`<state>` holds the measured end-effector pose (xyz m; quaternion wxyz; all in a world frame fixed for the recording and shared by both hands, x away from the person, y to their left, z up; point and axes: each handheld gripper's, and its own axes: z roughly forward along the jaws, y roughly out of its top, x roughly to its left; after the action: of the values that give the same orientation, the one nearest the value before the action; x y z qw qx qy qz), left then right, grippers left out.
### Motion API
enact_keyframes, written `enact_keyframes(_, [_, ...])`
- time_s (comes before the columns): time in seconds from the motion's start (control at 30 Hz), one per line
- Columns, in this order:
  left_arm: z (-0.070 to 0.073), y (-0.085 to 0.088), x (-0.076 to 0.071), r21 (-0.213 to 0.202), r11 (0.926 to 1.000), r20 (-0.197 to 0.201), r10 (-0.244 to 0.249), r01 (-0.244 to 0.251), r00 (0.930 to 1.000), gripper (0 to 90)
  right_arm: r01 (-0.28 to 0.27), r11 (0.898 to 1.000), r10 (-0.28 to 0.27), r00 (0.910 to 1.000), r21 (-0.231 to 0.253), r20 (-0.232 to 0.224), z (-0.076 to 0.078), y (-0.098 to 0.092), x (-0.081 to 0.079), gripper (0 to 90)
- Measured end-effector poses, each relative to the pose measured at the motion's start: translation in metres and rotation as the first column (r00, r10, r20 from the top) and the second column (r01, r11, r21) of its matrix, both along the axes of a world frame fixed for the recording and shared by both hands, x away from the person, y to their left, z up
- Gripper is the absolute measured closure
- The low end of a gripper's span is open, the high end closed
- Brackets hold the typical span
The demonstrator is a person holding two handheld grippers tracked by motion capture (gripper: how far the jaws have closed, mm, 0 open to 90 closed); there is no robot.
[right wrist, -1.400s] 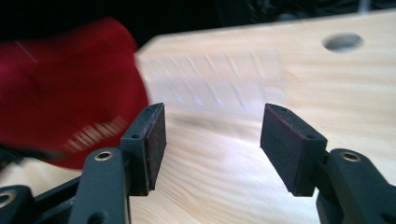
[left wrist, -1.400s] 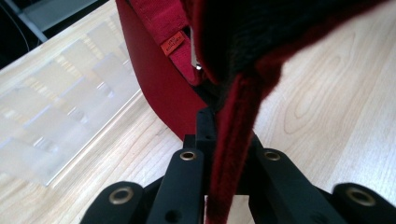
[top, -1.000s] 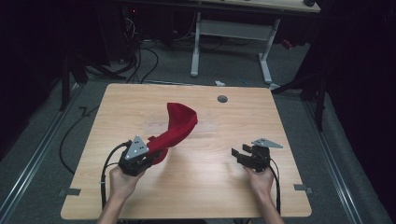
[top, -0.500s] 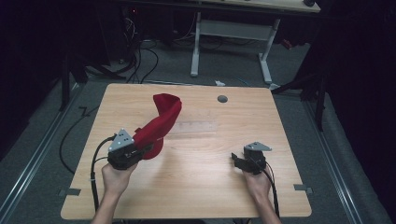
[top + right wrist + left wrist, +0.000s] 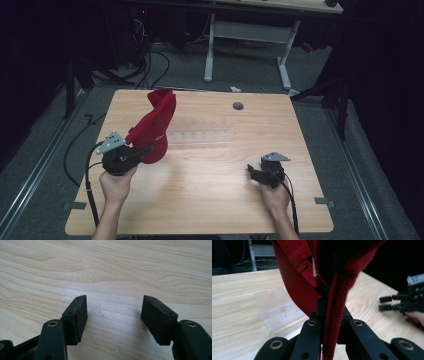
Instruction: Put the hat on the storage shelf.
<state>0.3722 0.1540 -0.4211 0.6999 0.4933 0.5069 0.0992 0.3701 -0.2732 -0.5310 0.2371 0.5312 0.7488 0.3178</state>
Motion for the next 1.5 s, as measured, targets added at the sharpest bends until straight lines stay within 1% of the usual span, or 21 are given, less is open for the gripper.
enact_keyframes(0.03, [0.002, 0.002, 0.001, 0.01, 0.9999, 0.001, 0.006, -0.006, 1.0, 85.1, 0.001, 1.0, -0.001, 1.0, 0.0, 0.0, 0.0, 0.0, 0.0, 38.3])
enact_keyframes(0.1, [0.006, 0.004, 0.004, 0.005, 0.9999, 0.001, 0.014, -0.014, 0.9999, 85.1, 0.0, 1.0, 0.0, 1.0, 0.0, 0.0, 0.0, 0.0, 0.0, 38.3])
enact_keyframes(0.17, [0.011, 0.009, 0.01, -0.013, 0.9997, -0.002, 0.022, -0.022, 0.9998, 85.0, 0.0, 1.0, 0.0, 1.0, 0.0, 0.0, 0.0, 0.0, 0.0, 38.3])
enact_keyframes(0.27, [0.016, 0.013, 0.018, -0.027, 0.9988, -0.003, 0.04, -0.041, 0.9992, 84.6, 0.001, 1.0, -0.001, 1.0, 0.001, 0.0, 0.0, 0.0, 0.0, 38.3])
enact_keyframes(0.37, [0.019, 0.018, 0.025, -0.045, 0.9975, -0.004, 0.054, -0.055, 0.9985, 84.4, 0.0, 1.0, 0.0, 1.0, 0.001, 0.001, 0.0, 0.0, 0.0, 38.3])
enact_keyframes(0.43, [0.02, 0.018, 0.029, -0.035, 0.9973, -0.001, 0.064, -0.064, 0.9979, 84.3, 0.001, 1.0, -0.001, 1.0, 0.002, 0.0, 0.0, 0.0, 0.0, 38.3])
enact_keyframes(0.5, [0.02, 0.017, 0.033, -0.008, 0.997, 0.008, 0.077, -0.077, 0.997, 84.2, -0.001, 1.0, 0.001, 1.0, 0.001, 0.0, 0.0, 0.0, 0.0, 38.3])
enact_keyframes(0.6, [0.023, 0.016, 0.038, -0.01, 0.997, 0.016, 0.077, -0.077, 0.9969, 84.5, 0.0, 1.0, 0.0, 1.0, 0.001, 0.0, 0.0, 0.0, 0.0, 38.3])
enact_keyframes(0.63, [0.023, 0.014, 0.039, -0.003, 0.9972, 0.019, 0.075, -0.075, 0.997, 84.6, 0.0, 1.0, 0.0, 1.0, 0.001, -0.001, 0.0, 0.0, 0.0, 38.3])
enact_keyframes(0.73, [0.026, 0.01, 0.043, 0.015, 0.997, 0.045, 0.075, -0.076, 0.9961, 85.5, 0.0, 1.0, 0.0, 1.0, 0.001, -0.001, 0.0, 0.0, 0.0, 38.1])
enact_keyframes(0.87, [0.035, 0.003, 0.051, 0.011, 0.9982, 0.066, 0.058, -0.059, 0.9962, 85.7, -0.001, 1.0, 0.001, 1.0, 0.0, -0.001, 0.0, 0.0, 0.0, 38.1])
enact_keyframes(0.9, [0.037, 0.002, 0.053, 0.008, 0.9984, 0.068, 0.056, -0.056, 0.9961, 85.7, -0.001, 1.0, 0.001, 1.0, 0.0, -0.001, 0.0, 0.0, 0.0, 38.0])
enact_keyframes(0.93, [0.038, 0.001, 0.057, -0.004, 0.9987, 0.07, 0.052, -0.052, 0.9962, 85.8, -0.002, 1.0, 0.002, 1.0, 0.0, 0.0, 0.0, 0.0, 0.0, 38.0])
enact_keyframes(1.03, [0.039, -0.002, 0.064, -0.023, 0.9986, 0.065, 0.049, -0.048, 0.9967, 85.7, -0.001, 1.0, 0.001, 1.0, 0.0, 0.0, 0.0, 0.0, 0.0, 38.0])
enact_keyframes(1.07, [0.038, -0.004, 0.068, -0.037, 0.9981, 0.055, 0.051, -0.049, 0.9972, 85.8, -0.002, 1.0, 0.002, 1.0, -0.001, 0.0, 0.0, 0.0, 0.0, 37.9])
enact_keyframes(1.17, [0.036, -0.009, 0.077, -0.037, 0.9979, 0.051, 0.055, -0.054, 0.9972, 85.7, -0.002, 1.0, 0.002, 1.0, -0.001, -0.001, 0.0, 0.0, 0.0, 37.8])
enact_keyframes(1.3, [0.034, -0.016, 0.088, -0.048, 0.9975, 0.057, 0.055, -0.052, 0.9969, 85.7, -0.003, 1.0, 0.003, 1.0, -0.002, 0.0, 0.0, 0.0, 0.0, 37.8])
enact_keyframes(1.4, [0.031, -0.018, 0.095, -0.077, 0.9959, 0.054, 0.052, -0.048, 0.9972, 85.7, -0.003, 1.0, 0.003, 1.0, -0.002, -0.003, 0.0, 0.0, -0.001, 37.6])
enact_keyframes(1.5, [0.025, -0.021, 0.105, -0.082, 0.9952, 0.048, 0.058, -0.054, 0.9972, 85.7, -0.003, 1.0, 0.003, 1.0, -0.003, -0.002, 0.0, 0.0, -0.001, 37.4])
